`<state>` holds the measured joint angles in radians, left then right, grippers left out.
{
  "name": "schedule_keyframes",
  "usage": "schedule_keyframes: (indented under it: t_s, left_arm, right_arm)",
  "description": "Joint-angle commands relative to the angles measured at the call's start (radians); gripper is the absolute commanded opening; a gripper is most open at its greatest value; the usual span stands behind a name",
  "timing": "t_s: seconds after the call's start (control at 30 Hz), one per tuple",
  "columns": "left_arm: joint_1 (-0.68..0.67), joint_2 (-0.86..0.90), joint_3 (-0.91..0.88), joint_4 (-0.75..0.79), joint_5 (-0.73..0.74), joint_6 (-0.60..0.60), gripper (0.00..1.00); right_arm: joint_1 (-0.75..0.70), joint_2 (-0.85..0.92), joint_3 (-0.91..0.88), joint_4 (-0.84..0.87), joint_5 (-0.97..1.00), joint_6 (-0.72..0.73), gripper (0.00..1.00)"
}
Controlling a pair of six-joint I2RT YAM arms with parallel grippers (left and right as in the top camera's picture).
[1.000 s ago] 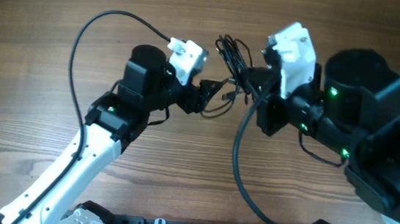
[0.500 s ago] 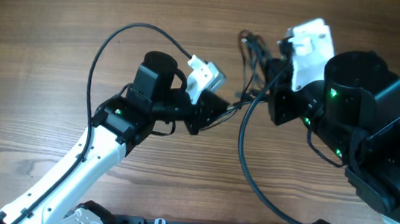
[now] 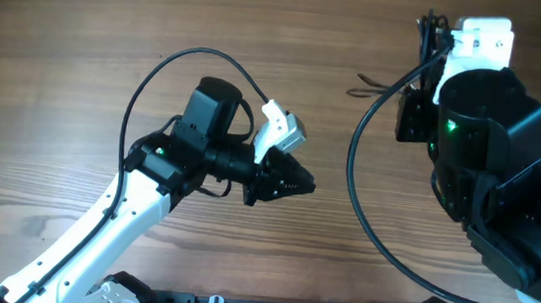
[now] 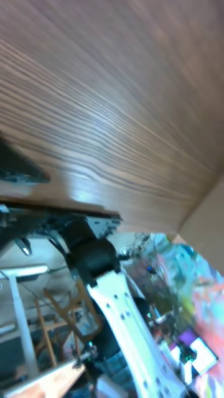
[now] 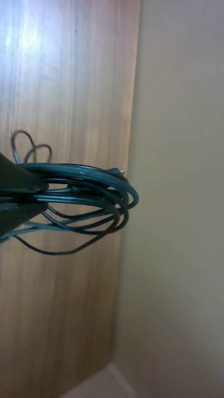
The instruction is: Untangle cables
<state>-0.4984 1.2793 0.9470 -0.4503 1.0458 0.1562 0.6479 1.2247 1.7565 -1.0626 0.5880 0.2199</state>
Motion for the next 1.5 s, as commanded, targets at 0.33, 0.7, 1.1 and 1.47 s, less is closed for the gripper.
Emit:
schedule_keyframes:
  t_s: [0.33, 0.7, 1.1, 1.47]
  left_arm:
    - [0.006, 0.002, 0.003, 0.391, -0.354, 0.065, 0.59]
    - [0.006, 0.078, 0.003, 0.659, -0.457, -0.061, 0.8]
    - [0.005, 0.173, 0.003, 0.713, -0.457, -0.116, 0.29]
    - [-0.057, 0.234, 0.003, 0.789, -0.456, -0.172, 0.44]
  right_arm:
    - [-0.002, 0.007, 0.013, 0.003, -0.076, 0.014, 0.04]
    - [-0.002, 0.01, 0.013, -0.005, -0.232, -0.011, 0.04]
    - [-0.002, 0.01, 0.013, -0.032, -0.233, -0.011, 0.04]
    - [-0.002, 0.01, 0.013, -0.039, -0.277, -0.011, 0.04]
